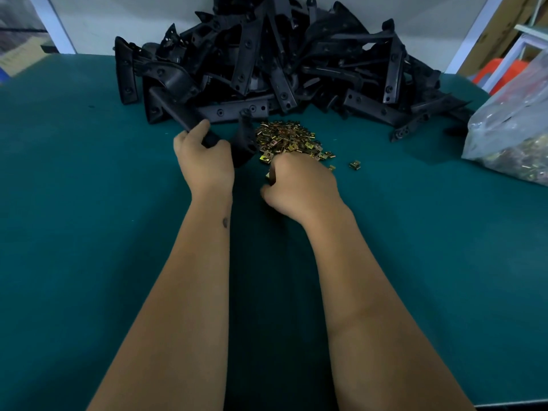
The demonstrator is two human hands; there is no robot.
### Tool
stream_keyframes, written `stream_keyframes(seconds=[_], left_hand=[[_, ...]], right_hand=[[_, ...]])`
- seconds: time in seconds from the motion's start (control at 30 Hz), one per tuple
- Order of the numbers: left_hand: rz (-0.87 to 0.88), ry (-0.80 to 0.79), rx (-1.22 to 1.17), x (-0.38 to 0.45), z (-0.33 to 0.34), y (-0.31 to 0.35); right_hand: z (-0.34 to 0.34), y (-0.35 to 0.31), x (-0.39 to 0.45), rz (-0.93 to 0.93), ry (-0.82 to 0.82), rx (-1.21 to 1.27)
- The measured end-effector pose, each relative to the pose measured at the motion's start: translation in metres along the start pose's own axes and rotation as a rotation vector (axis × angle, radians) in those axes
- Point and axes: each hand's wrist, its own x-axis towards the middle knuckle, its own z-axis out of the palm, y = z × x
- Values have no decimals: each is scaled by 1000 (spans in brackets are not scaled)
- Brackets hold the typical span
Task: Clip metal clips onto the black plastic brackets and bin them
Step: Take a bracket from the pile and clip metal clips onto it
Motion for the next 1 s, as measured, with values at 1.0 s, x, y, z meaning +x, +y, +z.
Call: stream_keyframes(seconds=[1.0], left_hand=[[-315,-276,-620,-7,4,8]], right_hand=[[8,-1,9,174,317,374]])
